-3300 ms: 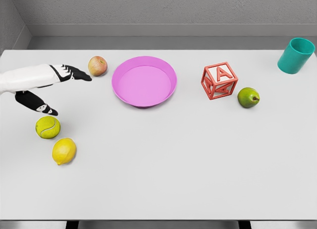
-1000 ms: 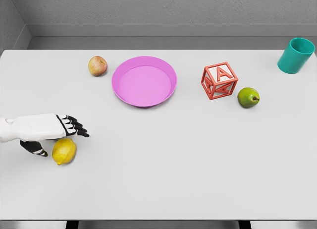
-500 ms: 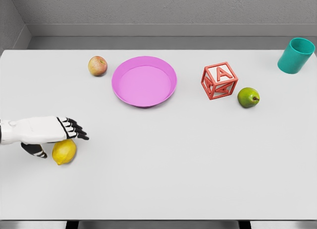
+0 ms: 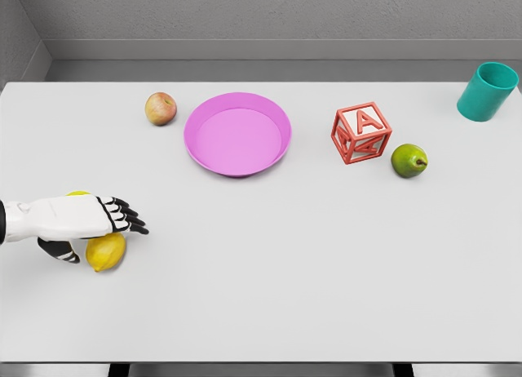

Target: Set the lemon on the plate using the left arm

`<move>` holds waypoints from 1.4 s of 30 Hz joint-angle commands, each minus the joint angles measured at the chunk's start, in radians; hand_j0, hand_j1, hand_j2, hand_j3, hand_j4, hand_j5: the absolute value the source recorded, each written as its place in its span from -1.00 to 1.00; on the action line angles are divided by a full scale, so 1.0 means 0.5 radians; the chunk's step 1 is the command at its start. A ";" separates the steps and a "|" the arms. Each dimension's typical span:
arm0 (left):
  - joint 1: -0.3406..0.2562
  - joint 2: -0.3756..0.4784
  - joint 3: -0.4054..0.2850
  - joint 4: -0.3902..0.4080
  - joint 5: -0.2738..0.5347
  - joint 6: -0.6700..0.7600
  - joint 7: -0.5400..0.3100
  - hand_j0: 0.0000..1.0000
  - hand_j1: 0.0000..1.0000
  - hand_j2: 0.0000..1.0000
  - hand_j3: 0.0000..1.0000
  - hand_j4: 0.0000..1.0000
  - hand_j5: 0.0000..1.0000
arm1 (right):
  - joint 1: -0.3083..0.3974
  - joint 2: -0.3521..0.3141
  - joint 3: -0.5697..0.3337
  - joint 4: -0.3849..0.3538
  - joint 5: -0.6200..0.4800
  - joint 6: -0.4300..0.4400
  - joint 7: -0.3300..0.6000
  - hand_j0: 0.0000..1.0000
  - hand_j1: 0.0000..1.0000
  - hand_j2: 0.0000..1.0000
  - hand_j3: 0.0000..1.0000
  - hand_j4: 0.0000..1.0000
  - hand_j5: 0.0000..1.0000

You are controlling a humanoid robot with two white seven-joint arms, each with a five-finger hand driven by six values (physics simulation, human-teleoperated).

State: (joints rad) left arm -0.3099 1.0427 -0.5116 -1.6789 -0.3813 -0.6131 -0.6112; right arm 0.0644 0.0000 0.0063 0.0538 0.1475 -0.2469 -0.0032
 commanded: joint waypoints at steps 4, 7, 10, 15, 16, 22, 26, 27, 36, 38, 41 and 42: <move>0.000 0.004 0.002 -0.002 0.002 0.004 0.001 1.00 1.00 1.00 1.00 1.00 1.00 | 0.000 0.000 0.000 0.000 0.000 0.000 0.000 1.00 1.00 1.00 1.00 1.00 1.00; 0.000 0.001 -0.001 -0.005 0.002 0.004 0.001 1.00 1.00 1.00 1.00 1.00 1.00 | 0.000 0.000 0.000 0.000 0.000 0.000 0.000 1.00 1.00 1.00 1.00 1.00 1.00; 0.000 -0.011 -0.004 -0.005 -0.001 0.004 0.001 1.00 1.00 1.00 1.00 1.00 1.00 | 0.000 0.000 0.000 0.000 0.000 0.000 0.000 1.00 1.00 1.00 1.00 1.00 1.00; 0.000 -0.014 -0.004 -0.005 -0.013 0.004 0.001 1.00 1.00 1.00 1.00 1.00 1.00 | 0.000 0.000 0.000 0.000 0.000 0.000 0.000 1.00 1.00 1.00 1.00 1.00 1.00; 0.000 -0.024 -0.005 -0.005 -0.023 0.004 0.001 1.00 1.00 1.00 1.00 1.00 1.00 | 0.000 0.000 0.000 0.000 0.000 0.000 0.000 1.00 1.00 1.00 1.00 1.00 1.00; 0.018 -0.033 0.002 -0.005 -0.041 0.004 0.001 1.00 1.00 1.00 1.00 1.00 1.00 | 0.000 0.000 0.000 0.000 0.000 0.000 0.000 1.00 1.00 1.00 1.00 1.00 1.00; 0.034 -0.036 0.005 -0.002 -0.041 0.004 0.001 1.00 1.00 1.00 1.00 1.00 1.00 | 0.000 0.000 0.000 0.000 0.000 0.000 0.000 1.00 1.00 1.00 1.00 1.00 1.00; 0.034 -0.036 0.005 -0.002 -0.044 0.004 0.001 1.00 1.00 1.00 1.00 1.00 1.00 | 0.000 0.000 0.000 0.000 0.000 0.000 0.000 1.00 1.00 1.00 1.00 1.00 1.00; 0.055 -0.033 0.008 0.008 -0.056 0.004 0.001 0.65 0.65 0.65 0.65 0.65 0.65 | 0.000 0.000 0.000 0.000 0.000 0.000 0.000 1.00 1.00 1.00 1.00 1.00 1.00; 0.058 -0.033 0.002 0.014 -0.056 0.004 0.001 0.52 0.52 0.52 0.52 0.52 0.52 | 0.000 0.000 0.000 0.000 0.000 0.000 0.000 1.00 1.00 1.00 1.00 1.00 1.00; 0.058 -0.033 -0.001 0.014 -0.056 0.004 0.001 0.46 0.46 0.46 0.46 0.46 0.46 | 0.000 0.000 0.000 0.000 0.000 0.000 0.000 1.00 1.00 1.00 1.00 1.00 1.00; 0.058 -0.033 -0.001 0.014 -0.056 0.004 0.001 0.42 0.42 0.42 0.42 0.42 0.42 | 0.000 0.000 0.000 0.000 0.000 0.000 0.000 1.00 1.00 1.00 1.00 1.00 1.00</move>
State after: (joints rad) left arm -0.2807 1.0254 -0.5105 -1.6725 -0.4135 -0.6105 -0.6083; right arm 0.0644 0.0000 0.0063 0.0538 0.1475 -0.2469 -0.0032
